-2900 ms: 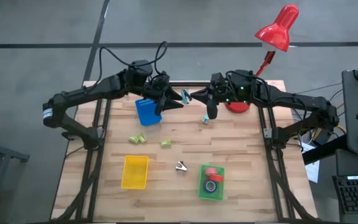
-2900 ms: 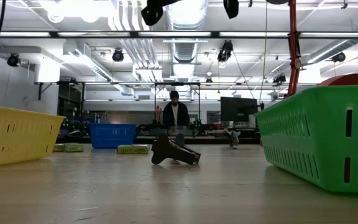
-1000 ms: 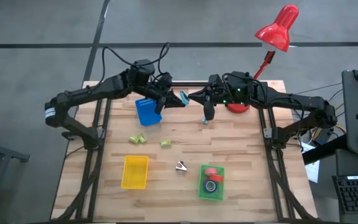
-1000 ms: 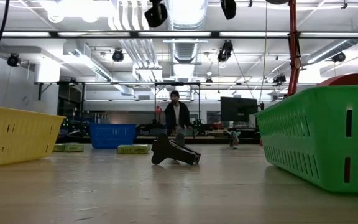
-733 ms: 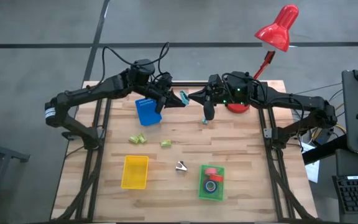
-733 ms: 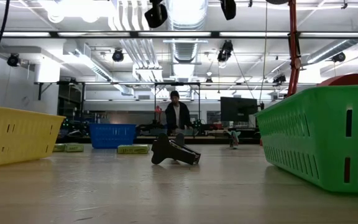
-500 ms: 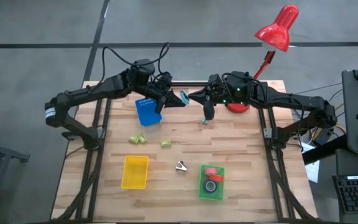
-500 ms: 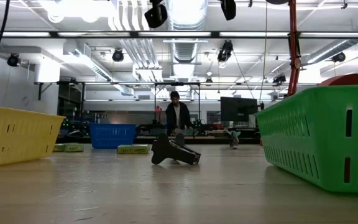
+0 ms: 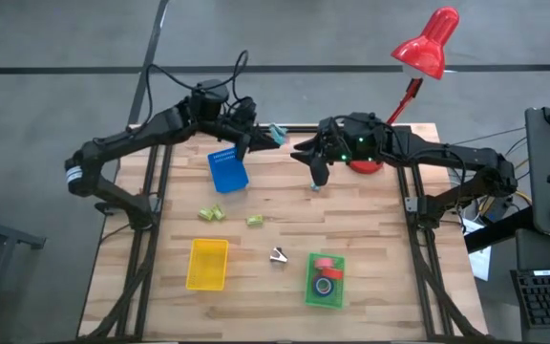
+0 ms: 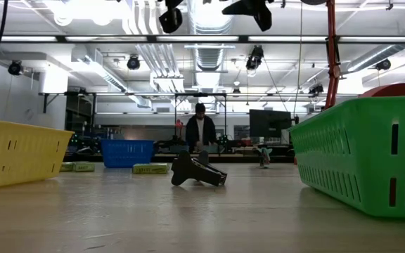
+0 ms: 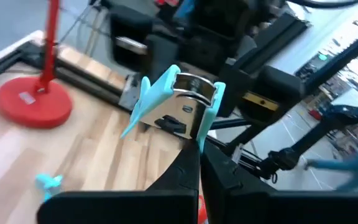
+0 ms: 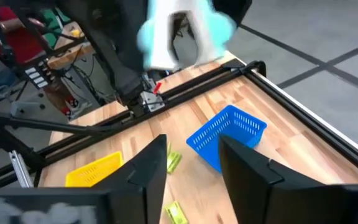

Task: Pick and place Stapler, Stapler remover, tape
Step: Put the bottom blue staple remover into the blue bin

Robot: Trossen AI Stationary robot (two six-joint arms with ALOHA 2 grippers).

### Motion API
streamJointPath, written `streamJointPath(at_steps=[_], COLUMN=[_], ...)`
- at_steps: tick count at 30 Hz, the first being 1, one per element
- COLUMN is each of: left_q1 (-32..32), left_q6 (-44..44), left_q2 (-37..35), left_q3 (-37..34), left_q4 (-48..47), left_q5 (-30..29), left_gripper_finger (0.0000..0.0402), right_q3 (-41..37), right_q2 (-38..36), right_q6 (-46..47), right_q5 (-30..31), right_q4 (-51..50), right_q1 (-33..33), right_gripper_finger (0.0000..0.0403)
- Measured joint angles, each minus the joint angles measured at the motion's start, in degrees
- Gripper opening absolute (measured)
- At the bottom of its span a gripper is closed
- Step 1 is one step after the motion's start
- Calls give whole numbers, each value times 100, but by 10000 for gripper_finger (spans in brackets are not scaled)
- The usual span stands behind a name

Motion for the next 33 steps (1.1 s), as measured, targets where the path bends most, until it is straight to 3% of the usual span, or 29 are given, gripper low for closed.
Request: streamJointPath(at_steps=[3, 13, 17, 21, 26, 33], left_q1=[187, 696, 710, 785, 783, 818], left_q6=[140, 779, 824, 42, -25, -28], left_q2=[-9, -11, -20, -20, -20, -20], left_q3=[0, -295, -858, -1596, -2418, -2973], left_q4=[-445, -2613, -2763, -2799, -2587, -2296], left_q5=[-183, -1765, -2052, -2119, -2169, -2318], left_gripper_finger=[1, 3, 4, 4, 5, 5], right_q3=[0, -42, -85, -100, -124, -207], right_q2=[0, -2, -2, -2, -2, -2], right_q6=[-2, 2, 2, 6, 30, 48], right_q5=[116, 610, 744, 740, 740, 740], right_q4=[-87, -401, -397, -391, -394, -391], right_q1=[-12, -18, -23, -17, -19, -19], right_gripper_finger=[156, 161, 153, 145, 136, 126])
